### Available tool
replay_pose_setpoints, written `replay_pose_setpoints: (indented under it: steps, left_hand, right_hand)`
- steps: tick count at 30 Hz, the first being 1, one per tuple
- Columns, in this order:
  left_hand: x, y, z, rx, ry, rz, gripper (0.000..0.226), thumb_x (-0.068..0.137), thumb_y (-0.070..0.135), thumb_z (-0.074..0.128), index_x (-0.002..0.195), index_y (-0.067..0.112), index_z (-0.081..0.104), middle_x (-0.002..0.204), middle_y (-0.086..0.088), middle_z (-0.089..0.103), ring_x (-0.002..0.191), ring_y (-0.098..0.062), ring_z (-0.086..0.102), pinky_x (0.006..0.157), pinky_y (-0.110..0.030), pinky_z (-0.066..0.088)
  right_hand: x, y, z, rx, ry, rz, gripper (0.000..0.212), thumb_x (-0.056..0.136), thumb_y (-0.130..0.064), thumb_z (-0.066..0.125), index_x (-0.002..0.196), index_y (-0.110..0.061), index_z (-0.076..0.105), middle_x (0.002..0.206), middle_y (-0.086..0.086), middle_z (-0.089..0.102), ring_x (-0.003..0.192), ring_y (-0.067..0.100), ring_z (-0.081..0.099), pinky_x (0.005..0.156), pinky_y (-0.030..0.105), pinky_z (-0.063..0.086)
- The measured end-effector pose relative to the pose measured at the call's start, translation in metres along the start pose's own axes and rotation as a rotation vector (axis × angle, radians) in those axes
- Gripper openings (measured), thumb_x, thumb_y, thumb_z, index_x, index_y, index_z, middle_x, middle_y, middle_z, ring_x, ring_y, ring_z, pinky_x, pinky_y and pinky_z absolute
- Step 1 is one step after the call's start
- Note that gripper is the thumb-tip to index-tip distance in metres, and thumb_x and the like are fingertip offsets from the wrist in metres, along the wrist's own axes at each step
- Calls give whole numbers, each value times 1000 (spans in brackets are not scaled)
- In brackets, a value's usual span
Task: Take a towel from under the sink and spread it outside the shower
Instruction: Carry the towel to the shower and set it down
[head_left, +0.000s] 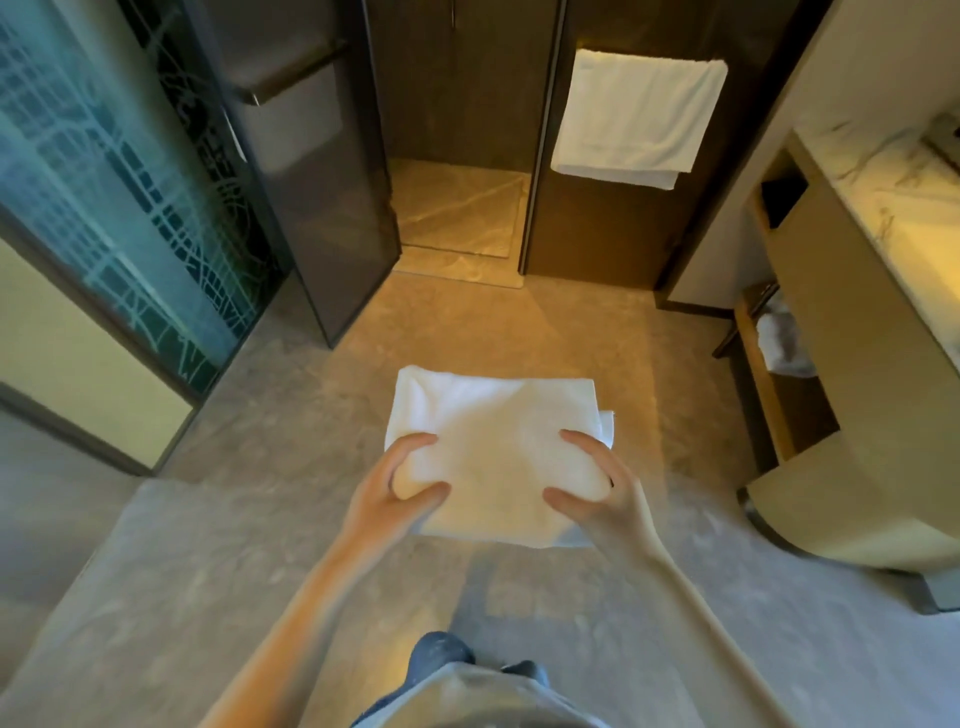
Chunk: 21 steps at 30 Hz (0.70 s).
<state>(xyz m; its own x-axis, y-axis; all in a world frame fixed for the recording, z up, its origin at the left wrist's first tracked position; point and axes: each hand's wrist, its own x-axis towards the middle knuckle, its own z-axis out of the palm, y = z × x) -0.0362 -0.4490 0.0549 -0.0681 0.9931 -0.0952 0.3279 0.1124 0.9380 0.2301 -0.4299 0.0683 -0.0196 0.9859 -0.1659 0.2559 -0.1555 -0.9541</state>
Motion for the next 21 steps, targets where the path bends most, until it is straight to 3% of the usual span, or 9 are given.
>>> replay_pose_setpoints:
  steps: [3, 7, 10, 13, 21]
  left_hand:
    - [-13, -14, -9, 10, -43, -56, 48, 80, 21, 75, 118, 44, 57, 128, 32, 51, 116, 12, 48, 81, 0, 35]
    - [-19, -25, -18, 30, -68, -75, 48, 80, 22, 75, 117, 46, 57, 127, 34, 51, 117, 13, 47, 82, 0, 34]
    - [-15, -28, -20, 38, -74, -93, 49, 79, 25, 75, 118, 48, 55, 128, 34, 50, 117, 13, 46, 84, -7, 38]
    - [-11, -27, -18, 51, -66, -104, 52, 76, 32, 73, 122, 46, 54, 129, 33, 49, 115, 13, 47, 84, -17, 38]
    - [5, -20, -7, 27, 16, -140, 56, 69, 40, 70, 122, 47, 54, 129, 32, 50, 114, 12, 49, 86, -21, 38]
  right_hand:
    - [-14, 8, 16, -14, 5, 61, 62, 68, -14, 82, 112, -52, 62, 97, -29, 65, 87, -7, 60, 68, 13, 51]
    - [-22, 15, 28, -39, 4, 78, 63, 69, -16, 81, 116, -52, 60, 102, -32, 63, 92, -4, 60, 79, 26, 54]
    - [-20, 17, 31, -35, 17, 68, 64, 68, -14, 81, 116, -50, 60, 106, -33, 62, 96, -4, 59, 83, 28, 52]
    - [-15, 18, 30, -31, 18, 60, 63, 68, -13, 81, 116, -49, 61, 107, -37, 59, 97, -8, 56, 82, 26, 50]
    - [17, 15, 18, 5, -71, 43, 64, 70, -14, 81, 119, -48, 59, 111, -34, 59, 102, -9, 57, 75, 16, 53]
